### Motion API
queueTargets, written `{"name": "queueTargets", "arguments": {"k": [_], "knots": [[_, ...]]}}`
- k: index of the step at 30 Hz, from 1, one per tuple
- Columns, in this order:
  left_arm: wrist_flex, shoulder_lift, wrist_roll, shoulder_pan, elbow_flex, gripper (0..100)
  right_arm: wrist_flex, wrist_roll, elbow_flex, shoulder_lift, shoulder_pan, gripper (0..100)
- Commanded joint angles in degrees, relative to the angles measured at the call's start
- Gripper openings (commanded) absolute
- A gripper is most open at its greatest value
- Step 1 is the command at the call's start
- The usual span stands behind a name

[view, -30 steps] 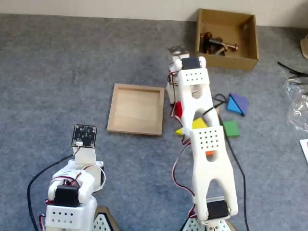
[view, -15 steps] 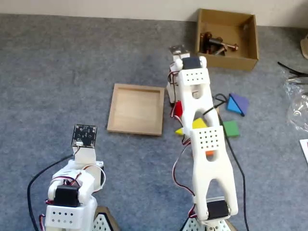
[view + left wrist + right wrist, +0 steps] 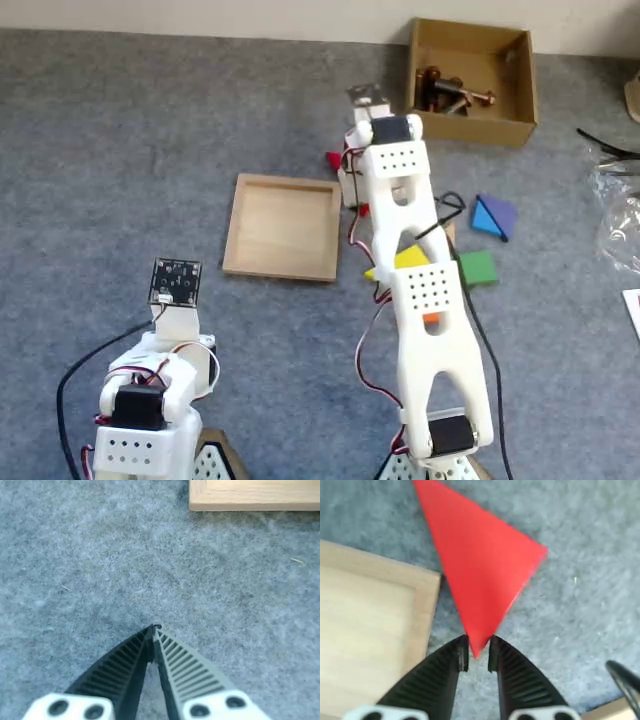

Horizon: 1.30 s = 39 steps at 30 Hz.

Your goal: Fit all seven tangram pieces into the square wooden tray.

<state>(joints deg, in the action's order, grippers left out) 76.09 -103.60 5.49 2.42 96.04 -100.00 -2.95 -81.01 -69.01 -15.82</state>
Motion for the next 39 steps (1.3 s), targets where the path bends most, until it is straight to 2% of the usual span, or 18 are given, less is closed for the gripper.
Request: {"name": "queueTargets", "arguments": {"k": [1, 7, 11, 14, 19, 24, 29, 39], "knots": [[-0.2, -0.4, 0.4, -1.0, 1.1, 1, -0.9, 0.9, -2.5, 1.3, -0.4, 5.9], [-0.2, -0.4, 0.4, -1.0, 1.1, 1, -0.8, 0.7, -2.7, 1.5, -0.3, 6.0], [-0.2, -0.4, 0.4, -1.0, 1.1, 1, -1.0, -7.2, -4.4, 4.4, -0.6, 11.3], [-0.2, -0.4, 0.4, -1.0, 1.1, 1, -1.0, -7.5, -4.3, 6.4, -0.2, 15.5], [-0.2, -0.4, 0.4, -1.0, 1.1, 1, -1.0, -7.9, -4.3, 9.2, 0.6, 16.3], [-0.2, -0.4, 0.4, -1.0, 1.1, 1, -0.9, -19.1, -4.2, 11.6, 0.3, 17.0], [-0.2, -0.4, 0.4, -1.0, 1.1, 1, 0.2, -26.3, -4.1, 11.7, 0.3, 25.2], [-0.2, -0.4, 0.4, -1.0, 1.1, 1, 5.2, -28.7, -2.9, 11.5, -1.5, 25.5]]}}
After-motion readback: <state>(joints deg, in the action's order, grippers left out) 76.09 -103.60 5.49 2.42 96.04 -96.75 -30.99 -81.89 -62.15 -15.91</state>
